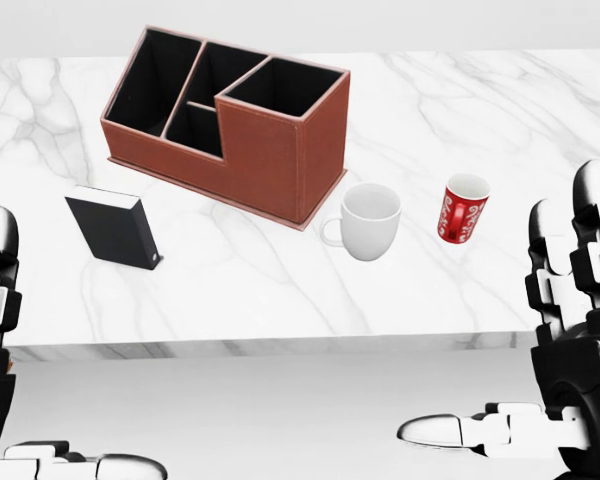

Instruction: Pick up the red mug and place it to the right of the caddy.

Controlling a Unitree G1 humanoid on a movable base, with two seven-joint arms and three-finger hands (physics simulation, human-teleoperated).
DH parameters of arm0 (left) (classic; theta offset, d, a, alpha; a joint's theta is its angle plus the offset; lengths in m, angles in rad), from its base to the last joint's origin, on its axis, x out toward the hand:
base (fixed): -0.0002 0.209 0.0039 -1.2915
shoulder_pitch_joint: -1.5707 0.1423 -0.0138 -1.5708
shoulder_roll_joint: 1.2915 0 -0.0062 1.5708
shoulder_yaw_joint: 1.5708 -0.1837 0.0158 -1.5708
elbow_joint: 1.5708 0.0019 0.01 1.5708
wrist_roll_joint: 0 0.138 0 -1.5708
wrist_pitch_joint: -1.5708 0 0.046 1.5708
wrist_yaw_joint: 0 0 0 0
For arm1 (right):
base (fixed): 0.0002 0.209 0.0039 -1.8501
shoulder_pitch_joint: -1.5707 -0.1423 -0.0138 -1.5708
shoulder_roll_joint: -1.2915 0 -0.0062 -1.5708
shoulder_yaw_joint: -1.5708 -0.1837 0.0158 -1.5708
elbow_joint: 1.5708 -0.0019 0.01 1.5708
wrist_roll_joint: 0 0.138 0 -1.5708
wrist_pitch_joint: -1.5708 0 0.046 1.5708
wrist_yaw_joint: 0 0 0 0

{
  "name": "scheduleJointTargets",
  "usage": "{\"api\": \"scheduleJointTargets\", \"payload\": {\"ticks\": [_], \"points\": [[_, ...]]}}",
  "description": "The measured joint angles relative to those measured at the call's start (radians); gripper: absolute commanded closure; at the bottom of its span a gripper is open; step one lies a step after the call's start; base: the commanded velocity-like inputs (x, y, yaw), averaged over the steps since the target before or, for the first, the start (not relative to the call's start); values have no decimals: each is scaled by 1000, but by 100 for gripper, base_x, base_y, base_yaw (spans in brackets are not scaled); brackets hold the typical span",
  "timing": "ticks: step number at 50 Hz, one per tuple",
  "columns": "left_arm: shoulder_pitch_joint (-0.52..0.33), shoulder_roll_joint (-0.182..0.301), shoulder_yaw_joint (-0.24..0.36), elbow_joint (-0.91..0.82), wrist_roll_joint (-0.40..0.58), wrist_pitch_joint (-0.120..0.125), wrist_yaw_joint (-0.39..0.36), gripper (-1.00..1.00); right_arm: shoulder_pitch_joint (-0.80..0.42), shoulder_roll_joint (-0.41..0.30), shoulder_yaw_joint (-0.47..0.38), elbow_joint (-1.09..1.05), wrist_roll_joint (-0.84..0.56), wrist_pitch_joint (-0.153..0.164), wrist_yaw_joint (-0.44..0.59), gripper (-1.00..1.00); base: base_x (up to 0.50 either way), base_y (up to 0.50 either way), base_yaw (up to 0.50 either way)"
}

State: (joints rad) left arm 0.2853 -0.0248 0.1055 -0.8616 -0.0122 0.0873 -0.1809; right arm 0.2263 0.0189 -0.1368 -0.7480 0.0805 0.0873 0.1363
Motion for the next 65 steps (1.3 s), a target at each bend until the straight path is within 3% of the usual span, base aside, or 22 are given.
{"api": "scheduleJointTargets", "payload": {"ticks": [65], "points": [[15, -20, 40, -79, -11, 0, -28, -100, 11, 1, 6, -1, 3, 0, 10, -100, 50, 0, 0]]}}
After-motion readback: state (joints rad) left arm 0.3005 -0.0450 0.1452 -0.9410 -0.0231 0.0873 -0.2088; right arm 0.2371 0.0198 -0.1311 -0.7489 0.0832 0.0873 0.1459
